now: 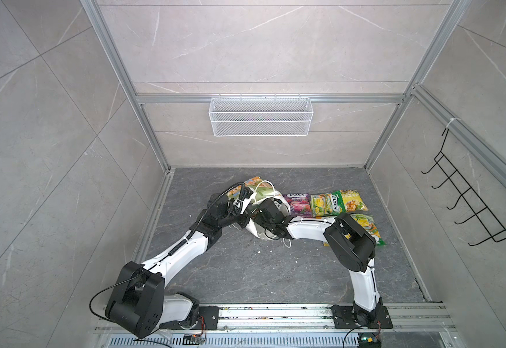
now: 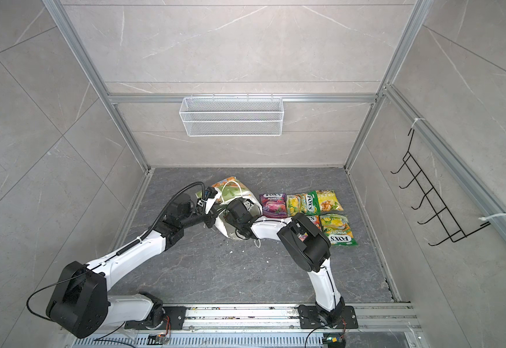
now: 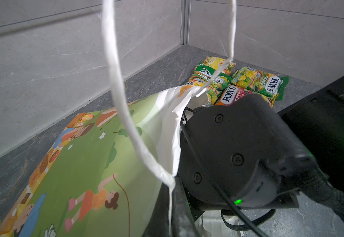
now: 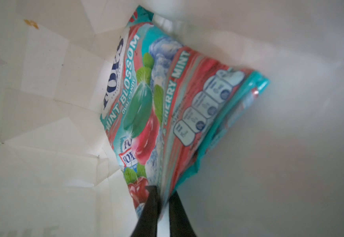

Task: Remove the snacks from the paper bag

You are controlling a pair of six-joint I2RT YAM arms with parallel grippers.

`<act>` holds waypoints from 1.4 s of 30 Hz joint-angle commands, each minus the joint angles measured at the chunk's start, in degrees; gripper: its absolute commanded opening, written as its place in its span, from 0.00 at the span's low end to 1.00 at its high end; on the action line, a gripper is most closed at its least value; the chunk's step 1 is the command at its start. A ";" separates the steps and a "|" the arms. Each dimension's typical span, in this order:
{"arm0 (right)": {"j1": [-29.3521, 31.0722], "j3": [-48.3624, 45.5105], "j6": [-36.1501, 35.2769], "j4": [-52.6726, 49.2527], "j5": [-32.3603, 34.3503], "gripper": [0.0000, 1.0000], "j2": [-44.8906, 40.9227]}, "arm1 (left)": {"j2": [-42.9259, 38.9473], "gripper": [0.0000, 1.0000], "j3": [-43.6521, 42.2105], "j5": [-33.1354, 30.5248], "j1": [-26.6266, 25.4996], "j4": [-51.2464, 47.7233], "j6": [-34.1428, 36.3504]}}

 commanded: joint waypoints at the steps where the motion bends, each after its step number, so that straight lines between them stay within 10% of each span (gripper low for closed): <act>1: -0.26 -0.69 -0.25 1.24 1.12 0.08 -0.48 | -0.42 0.00 2.34 1.70 -0.09 1.66 -0.54; 42: 1.33 -14.66 -0.45 -0.08 0.61 0.02 -17.36 | 2.12 0.00 2.60 0.03 -0.02 1.87 -0.81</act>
